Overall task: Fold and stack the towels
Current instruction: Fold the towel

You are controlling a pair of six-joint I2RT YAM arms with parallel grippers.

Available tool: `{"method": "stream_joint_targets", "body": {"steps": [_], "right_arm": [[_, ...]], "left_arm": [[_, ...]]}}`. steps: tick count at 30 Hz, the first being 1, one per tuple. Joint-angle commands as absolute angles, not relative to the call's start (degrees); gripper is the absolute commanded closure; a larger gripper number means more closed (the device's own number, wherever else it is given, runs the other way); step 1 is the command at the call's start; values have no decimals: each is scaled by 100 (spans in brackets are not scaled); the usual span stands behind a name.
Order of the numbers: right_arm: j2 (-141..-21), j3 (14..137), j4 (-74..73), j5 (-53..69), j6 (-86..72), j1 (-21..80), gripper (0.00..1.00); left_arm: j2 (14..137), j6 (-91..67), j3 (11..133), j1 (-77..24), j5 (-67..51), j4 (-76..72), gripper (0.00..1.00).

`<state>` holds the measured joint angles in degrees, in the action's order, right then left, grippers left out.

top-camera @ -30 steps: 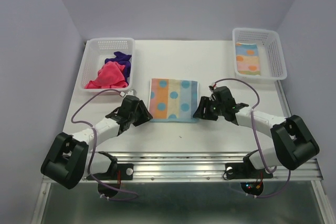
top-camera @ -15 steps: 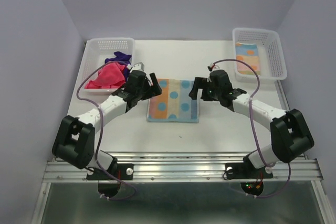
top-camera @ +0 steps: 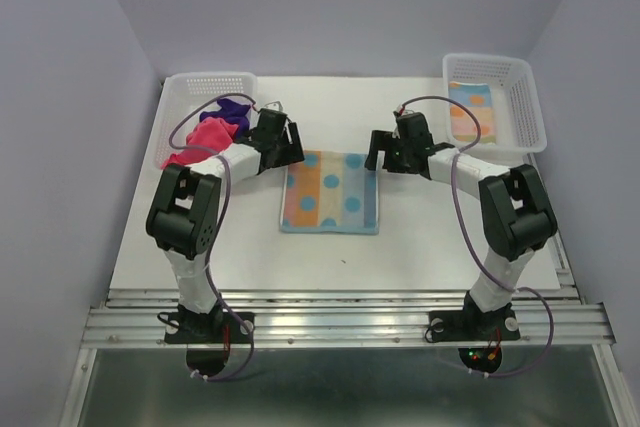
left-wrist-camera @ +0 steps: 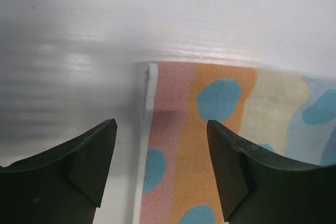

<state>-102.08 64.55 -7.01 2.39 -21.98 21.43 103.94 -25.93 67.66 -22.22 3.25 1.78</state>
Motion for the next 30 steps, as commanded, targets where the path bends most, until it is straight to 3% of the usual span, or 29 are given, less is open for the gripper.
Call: {"method": "stream_joint_targets", "body": {"steps": [1,5,6,10,13,17,20,25,30], "right_arm": [[-10475,6977,-755,606,-2004,1995,7],[-10722,7171,-747,729,-1907,1890,19],[-10784,7215,-747,738,-1899,1872,22],[-11082,7479,-817,861,-1881,1793,29],[-11311,7690,-887,932,-1811,1775,33],[-11487,7875,-941,949,-1749,1758,49],[-11592,7980,-940,932,-1714,1749,56],[-11751,8103,-1002,932,-1661,1723,62],[-11953,8244,-984,993,-1529,1705,65]], "left_arm": [[10555,-2338,7259,-2083,352,316,25],[10932,-2312,7575,-2030,334,387,34],[11003,-2320,7628,-2013,317,404,41],[11320,-2329,7831,-1995,281,430,48],[11469,-2338,7954,-1986,246,466,51],[11627,-2347,8051,-1978,229,431,53],[11742,-2347,8147,-1978,202,431,57],[11865,-2347,8183,-1960,176,404,59],[11997,-2338,8244,-1942,88,360,74]]}}
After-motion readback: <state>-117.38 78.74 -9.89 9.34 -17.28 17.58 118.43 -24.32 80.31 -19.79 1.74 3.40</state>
